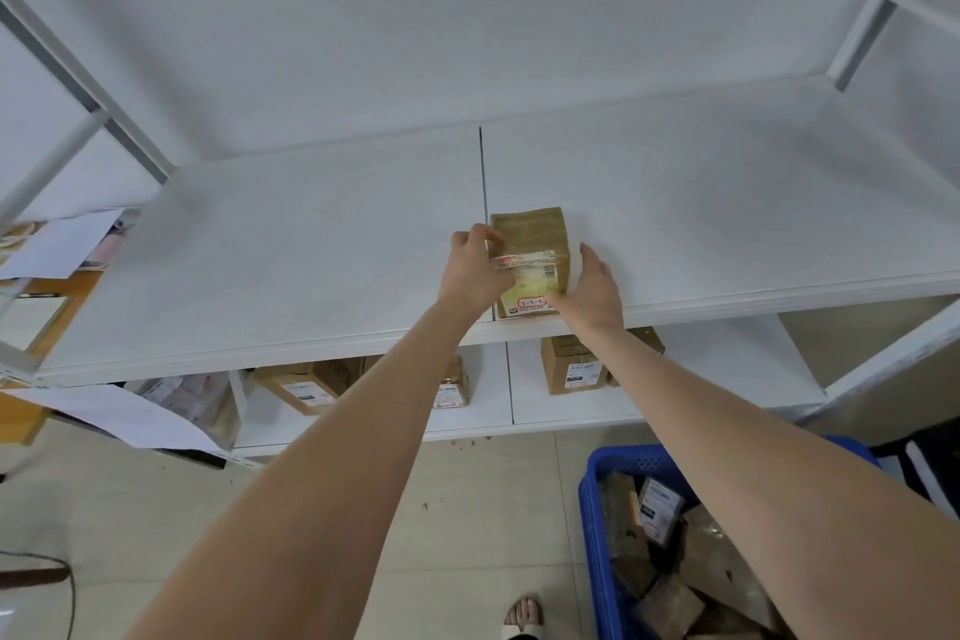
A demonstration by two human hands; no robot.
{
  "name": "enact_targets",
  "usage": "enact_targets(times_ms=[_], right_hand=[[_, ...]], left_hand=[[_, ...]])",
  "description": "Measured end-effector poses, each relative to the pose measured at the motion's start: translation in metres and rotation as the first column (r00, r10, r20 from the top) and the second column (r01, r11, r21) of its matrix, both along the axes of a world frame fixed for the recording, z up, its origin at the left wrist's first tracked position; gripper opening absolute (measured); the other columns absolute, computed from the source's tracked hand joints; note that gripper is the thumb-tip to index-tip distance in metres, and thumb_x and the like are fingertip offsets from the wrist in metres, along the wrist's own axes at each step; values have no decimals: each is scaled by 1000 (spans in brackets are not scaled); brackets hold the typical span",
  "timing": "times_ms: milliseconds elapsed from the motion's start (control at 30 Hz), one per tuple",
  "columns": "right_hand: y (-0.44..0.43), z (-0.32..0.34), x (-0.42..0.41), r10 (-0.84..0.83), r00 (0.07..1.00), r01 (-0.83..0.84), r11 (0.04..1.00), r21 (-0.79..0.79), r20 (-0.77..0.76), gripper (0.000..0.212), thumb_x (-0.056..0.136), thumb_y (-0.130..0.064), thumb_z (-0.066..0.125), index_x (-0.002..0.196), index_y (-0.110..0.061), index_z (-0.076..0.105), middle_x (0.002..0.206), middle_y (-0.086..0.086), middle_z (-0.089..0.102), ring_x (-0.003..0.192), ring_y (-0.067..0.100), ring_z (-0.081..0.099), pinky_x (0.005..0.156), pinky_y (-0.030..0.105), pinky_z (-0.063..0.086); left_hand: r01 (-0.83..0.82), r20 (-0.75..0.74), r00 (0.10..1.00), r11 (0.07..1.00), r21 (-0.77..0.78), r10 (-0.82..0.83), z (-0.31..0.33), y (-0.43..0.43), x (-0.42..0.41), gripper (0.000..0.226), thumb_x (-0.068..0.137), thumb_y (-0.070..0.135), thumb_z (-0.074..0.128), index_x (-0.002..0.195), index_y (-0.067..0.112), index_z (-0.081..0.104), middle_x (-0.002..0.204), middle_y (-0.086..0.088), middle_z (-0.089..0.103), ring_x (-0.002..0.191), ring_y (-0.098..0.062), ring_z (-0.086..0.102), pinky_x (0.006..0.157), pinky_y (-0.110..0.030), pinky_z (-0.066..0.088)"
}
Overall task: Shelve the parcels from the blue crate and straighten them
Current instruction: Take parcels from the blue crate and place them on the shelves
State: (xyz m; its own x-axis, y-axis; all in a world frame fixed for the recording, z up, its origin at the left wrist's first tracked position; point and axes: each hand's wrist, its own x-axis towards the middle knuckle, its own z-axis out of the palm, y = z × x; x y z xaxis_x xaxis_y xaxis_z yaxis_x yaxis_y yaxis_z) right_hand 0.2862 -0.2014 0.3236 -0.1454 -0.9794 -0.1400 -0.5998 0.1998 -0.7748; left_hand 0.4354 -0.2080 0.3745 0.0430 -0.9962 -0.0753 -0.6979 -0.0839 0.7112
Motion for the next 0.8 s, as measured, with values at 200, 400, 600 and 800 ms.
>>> enact_targets(times_ms=[200,400,600,800], right_hand=[[0,31,-9,213,836,-345,921,-181,-506,77,93,-20,60,154,-28,13,162,-4,-6,147,22,19,94,38,51],[-3,32,-3,282,782,-402,910,-103,-556,61,97,-3,45,152,-21,27,162,-6,8,119,28,56,91,36,49],[-13,28,2,255,786,-379,919,-113,-563,60,96,-2,46,151,-21,30,162,-7,11,104,30,63,87,37,51],[-28,28,8,247,795,-362,926,-105,-553,57,96,-3,43,150,-20,32,162,-6,13,107,32,62,88,40,50]], left_hand=[[247,469,871,956,-161,-147,4,13,-11,58,90,0,44,146,12,34,154,2,27,139,-15,30,101,-32,41],[301,577,794,949,-99,-191,-1,16,-15,60,94,-2,41,150,10,23,159,-1,17,147,-13,12,112,-28,29],[312,581,787,947,-83,-208,-1,8,-15,64,93,-3,45,150,8,20,159,-3,15,147,-15,11,114,-28,27],[314,590,777,948,-61,-220,-1,-11,-10,61,94,-3,43,150,8,21,159,-3,14,147,-15,10,115,-29,26]])
